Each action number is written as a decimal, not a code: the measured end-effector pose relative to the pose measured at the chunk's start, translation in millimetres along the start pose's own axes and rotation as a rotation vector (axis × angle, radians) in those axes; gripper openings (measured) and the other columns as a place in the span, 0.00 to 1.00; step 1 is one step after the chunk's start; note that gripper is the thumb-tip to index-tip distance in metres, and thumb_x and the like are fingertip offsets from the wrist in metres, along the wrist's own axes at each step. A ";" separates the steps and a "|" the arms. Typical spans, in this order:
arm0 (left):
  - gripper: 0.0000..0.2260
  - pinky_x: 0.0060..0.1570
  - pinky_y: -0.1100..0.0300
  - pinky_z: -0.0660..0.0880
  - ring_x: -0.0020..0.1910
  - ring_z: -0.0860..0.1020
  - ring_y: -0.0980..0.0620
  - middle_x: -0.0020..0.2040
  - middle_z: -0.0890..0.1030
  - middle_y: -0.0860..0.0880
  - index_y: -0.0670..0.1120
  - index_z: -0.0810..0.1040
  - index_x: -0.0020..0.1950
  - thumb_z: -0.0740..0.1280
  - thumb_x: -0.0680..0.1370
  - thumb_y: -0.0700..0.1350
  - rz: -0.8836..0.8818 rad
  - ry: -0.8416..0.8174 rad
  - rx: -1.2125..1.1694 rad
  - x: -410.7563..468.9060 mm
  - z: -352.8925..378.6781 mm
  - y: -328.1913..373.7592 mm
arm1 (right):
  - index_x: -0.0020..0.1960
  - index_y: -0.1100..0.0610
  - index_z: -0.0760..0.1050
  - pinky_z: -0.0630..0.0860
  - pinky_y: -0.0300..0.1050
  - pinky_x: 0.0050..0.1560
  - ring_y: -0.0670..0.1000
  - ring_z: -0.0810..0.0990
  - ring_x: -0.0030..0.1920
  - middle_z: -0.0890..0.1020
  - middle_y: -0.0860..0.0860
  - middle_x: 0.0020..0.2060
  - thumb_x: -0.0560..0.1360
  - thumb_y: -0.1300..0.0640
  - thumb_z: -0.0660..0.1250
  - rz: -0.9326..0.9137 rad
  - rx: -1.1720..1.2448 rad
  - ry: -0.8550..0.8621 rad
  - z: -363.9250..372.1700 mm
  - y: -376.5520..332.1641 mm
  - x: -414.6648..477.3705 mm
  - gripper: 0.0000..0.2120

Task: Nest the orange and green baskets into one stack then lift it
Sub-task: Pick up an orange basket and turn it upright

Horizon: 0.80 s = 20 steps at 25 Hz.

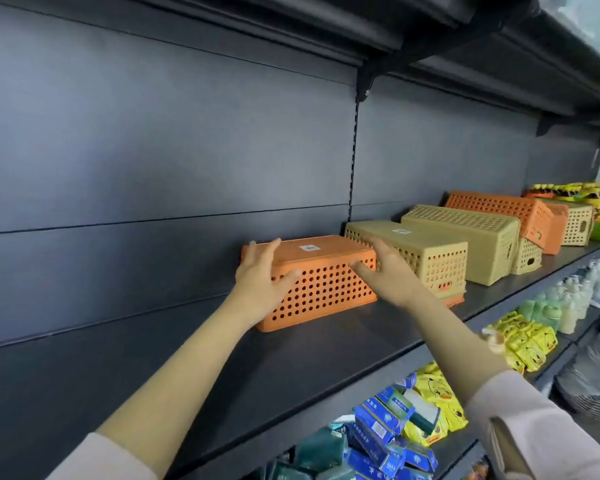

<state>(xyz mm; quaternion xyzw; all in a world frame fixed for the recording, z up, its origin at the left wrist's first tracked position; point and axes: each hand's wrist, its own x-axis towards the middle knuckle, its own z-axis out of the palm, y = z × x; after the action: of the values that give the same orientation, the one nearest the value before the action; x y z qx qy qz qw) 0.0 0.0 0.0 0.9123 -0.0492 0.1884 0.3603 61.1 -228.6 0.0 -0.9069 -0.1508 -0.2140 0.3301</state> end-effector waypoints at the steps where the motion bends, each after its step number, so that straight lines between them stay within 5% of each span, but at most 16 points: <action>1: 0.31 0.72 0.43 0.55 0.78 0.51 0.40 0.81 0.46 0.45 0.55 0.55 0.79 0.61 0.79 0.59 -0.064 0.044 -0.015 12.0 8.7 1.0 | 0.78 0.54 0.60 0.62 0.55 0.74 0.58 0.64 0.76 0.67 0.57 0.76 0.79 0.45 0.64 0.025 0.049 -0.016 5.6 12.5 13.2 0.31; 5: 0.31 0.71 0.41 0.57 0.78 0.53 0.39 0.80 0.48 0.42 0.55 0.51 0.80 0.55 0.79 0.63 -0.353 0.179 -0.153 46.5 31.3 -7.7 | 0.79 0.59 0.57 0.61 0.56 0.75 0.59 0.63 0.77 0.64 0.58 0.77 0.79 0.40 0.60 0.114 0.129 -0.084 28.6 46.0 55.9 0.35; 9: 0.30 0.66 0.45 0.65 0.69 0.69 0.42 0.75 0.65 0.45 0.57 0.48 0.79 0.57 0.81 0.57 -0.488 0.218 -0.463 54.4 46.9 -11.4 | 0.80 0.61 0.52 0.54 0.56 0.77 0.62 0.56 0.78 0.59 0.61 0.79 0.79 0.37 0.58 0.212 0.201 -0.016 49.5 52.0 80.4 0.40; 12: 0.31 0.66 0.45 0.67 0.59 0.74 0.48 0.74 0.68 0.47 0.58 0.45 0.79 0.60 0.81 0.55 -0.465 0.247 -0.537 51.4 45.0 -11.6 | 0.81 0.60 0.48 0.57 0.56 0.74 0.67 0.57 0.77 0.54 0.64 0.79 0.77 0.36 0.60 0.308 0.276 -0.030 56.0 49.5 81.2 0.43; 15: 0.36 0.66 0.50 0.65 0.59 0.70 0.55 0.76 0.64 0.50 0.58 0.41 0.79 0.63 0.80 0.50 -0.387 0.250 -0.601 43.0 30.2 -19.2 | 0.81 0.57 0.51 0.63 0.51 0.71 0.63 0.67 0.72 0.53 0.61 0.78 0.75 0.37 0.65 0.306 0.414 0.007 47.6 51.4 71.9 0.44; 18: 0.43 0.63 0.60 0.65 0.59 0.69 0.69 0.74 0.61 0.61 0.61 0.38 0.78 0.66 0.79 0.38 -0.232 0.228 -0.507 28.6 15.0 -27.1 | 0.76 0.54 0.61 0.63 0.41 0.62 0.51 0.69 0.60 0.62 0.55 0.71 0.73 0.39 0.69 0.279 0.551 0.019 48.6 46.3 48.0 0.38; 20: 0.47 0.64 0.60 0.66 0.60 0.68 0.72 0.70 0.60 0.64 0.63 0.39 0.77 0.69 0.75 0.38 -0.203 0.251 -0.455 23.2 9.3 -29.4 | 0.69 0.53 0.64 0.66 0.42 0.61 0.50 0.71 0.63 0.68 0.53 0.67 0.69 0.36 0.72 0.301 0.687 0.034 57.0 42.3 34.0 0.37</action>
<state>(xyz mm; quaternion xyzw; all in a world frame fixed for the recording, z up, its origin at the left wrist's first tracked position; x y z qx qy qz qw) 31.0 16.4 -16.2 0.7777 0.0466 0.2467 0.5763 124.4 -217.5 -45.4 -0.7514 -0.0731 -0.1151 0.6456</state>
